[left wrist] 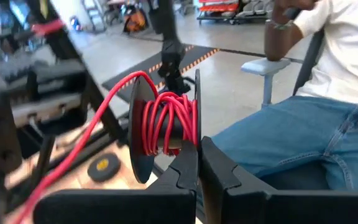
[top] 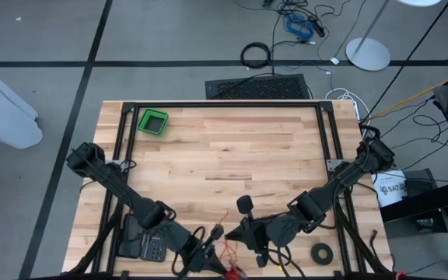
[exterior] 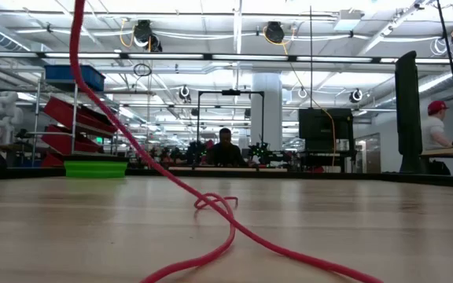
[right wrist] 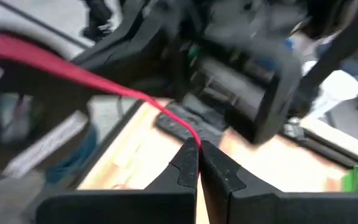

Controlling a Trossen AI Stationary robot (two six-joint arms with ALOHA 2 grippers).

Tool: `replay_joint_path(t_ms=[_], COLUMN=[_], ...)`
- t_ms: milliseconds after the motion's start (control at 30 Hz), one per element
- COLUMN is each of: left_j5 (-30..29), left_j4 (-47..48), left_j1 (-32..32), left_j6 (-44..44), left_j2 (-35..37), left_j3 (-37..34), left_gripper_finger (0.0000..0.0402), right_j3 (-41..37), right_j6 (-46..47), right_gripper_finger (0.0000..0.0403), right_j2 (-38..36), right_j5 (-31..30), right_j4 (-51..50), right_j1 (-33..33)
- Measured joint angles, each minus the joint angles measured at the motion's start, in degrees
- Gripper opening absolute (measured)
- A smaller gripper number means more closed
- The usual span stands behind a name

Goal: Coil cords
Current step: Coil the red wire into the spool

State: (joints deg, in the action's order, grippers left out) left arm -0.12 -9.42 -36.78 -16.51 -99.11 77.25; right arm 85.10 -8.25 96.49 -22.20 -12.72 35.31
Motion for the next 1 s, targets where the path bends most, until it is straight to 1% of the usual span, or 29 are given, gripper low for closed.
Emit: replay_joint_path(t_ms=[233,400,500,667,733,800,933,1000], left_j5=[-0.71,-2.62,-3.98,-4.3,-4.35,-3.46,-1.57,-0.58], left_j4=[-3.65,-5.74,-6.77,-8.19,-8.9,-9.77,-11.46,-12.22], left_j1=[-2.23,-2.77,-2.74,-2.76,-2.91,-2.99,-2.99,-2.99], left_j6=[-8.52,-12.44,-12.92,-14.11,-14.34,-14.32,-14.31,-14.29], left_j2=[0.07,0.07,0.07,0.07,0.07,0.07,0.07,0.07], left_j3=[0.0,0.0,0.0,0.0,0.0,0.0,0.0,-0.02], left_gripper_finger=[0.0004,0.0004,0.0004,0.0004,0.0004,0.0004,0.0004,0.0004], right_j3=[0.0,0.0,0.0,0.0,0.0,0.02,0.1,0.11], right_j6=[0.54,0.26,0.23,0.08,0.06,0.06,-0.07,-0.81], right_gripper_finger=[0.0,0.0,0.0,0.0,0.0,0.0,0.0,0.0], right_j2=[-0.04,-0.04,-0.04,-0.04,-0.04,-0.06,-0.12,-0.15], right_j5=[5.17,8.7,9.98,10.88,12.27,13.76,14.19,15.41], right_j4=[-0.85,-0.97,-1.24,-1.25,-1.57,-1.66,-1.45,-0.92], right_j1=[0.09,0.07,0.04,0.04,0.04,0.04,0.07,0.07])
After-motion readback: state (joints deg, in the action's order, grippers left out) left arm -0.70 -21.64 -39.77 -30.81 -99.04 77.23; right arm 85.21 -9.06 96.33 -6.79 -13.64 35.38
